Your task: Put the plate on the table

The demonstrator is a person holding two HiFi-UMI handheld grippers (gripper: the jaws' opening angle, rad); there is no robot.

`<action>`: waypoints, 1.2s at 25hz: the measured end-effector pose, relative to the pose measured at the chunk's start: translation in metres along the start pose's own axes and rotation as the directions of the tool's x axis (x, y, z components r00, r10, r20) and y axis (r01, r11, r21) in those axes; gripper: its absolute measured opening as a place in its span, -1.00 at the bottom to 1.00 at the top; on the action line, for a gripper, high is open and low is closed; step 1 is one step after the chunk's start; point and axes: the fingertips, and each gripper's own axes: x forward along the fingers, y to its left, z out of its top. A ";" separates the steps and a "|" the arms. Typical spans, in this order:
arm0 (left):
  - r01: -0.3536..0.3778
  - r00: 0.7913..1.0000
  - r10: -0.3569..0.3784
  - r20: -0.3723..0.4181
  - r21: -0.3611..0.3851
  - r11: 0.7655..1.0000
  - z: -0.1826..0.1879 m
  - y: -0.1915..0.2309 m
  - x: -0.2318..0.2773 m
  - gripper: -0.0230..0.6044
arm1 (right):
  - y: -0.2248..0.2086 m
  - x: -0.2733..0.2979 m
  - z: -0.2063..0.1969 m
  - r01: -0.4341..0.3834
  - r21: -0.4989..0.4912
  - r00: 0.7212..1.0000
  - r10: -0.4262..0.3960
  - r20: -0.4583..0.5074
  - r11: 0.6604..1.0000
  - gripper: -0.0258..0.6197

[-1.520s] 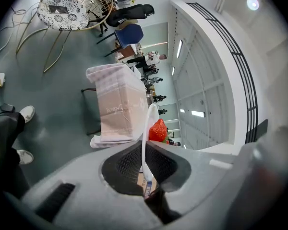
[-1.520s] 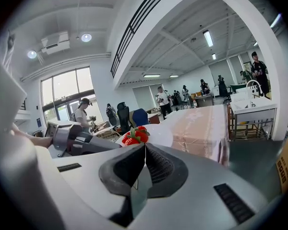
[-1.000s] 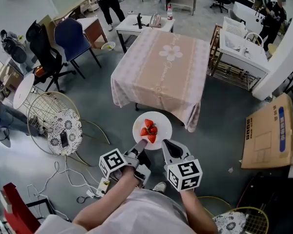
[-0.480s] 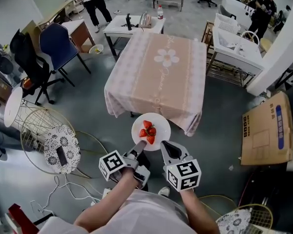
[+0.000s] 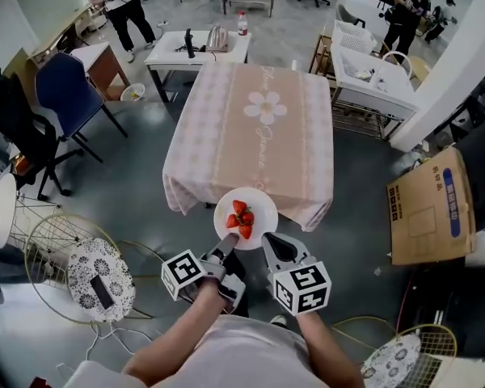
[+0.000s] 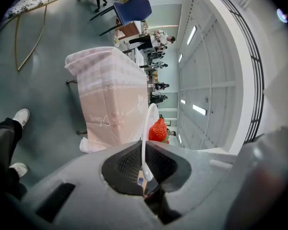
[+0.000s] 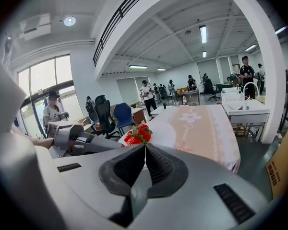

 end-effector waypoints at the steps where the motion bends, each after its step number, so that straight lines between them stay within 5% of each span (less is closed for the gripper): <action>1: 0.000 1.000 0.000 -0.011 -0.001 1.000 0.006 0.000 0.002 -0.87 | 0.001 0.005 0.003 0.009 0.002 1.000 -0.009 0.001 1.000 -0.91; 14: 0.027 0.995 -0.028 -0.098 -0.012 1.000 0.049 -0.007 0.018 -0.87 | 0.002 0.029 0.021 0.119 0.025 0.993 -0.120 0.009 0.993 -0.91; 30: 0.029 0.999 -0.029 -0.037 0.017 0.999 0.095 -0.011 0.024 -0.87 | 0.004 0.072 0.040 0.058 0.010 0.997 -0.059 0.052 0.998 -0.91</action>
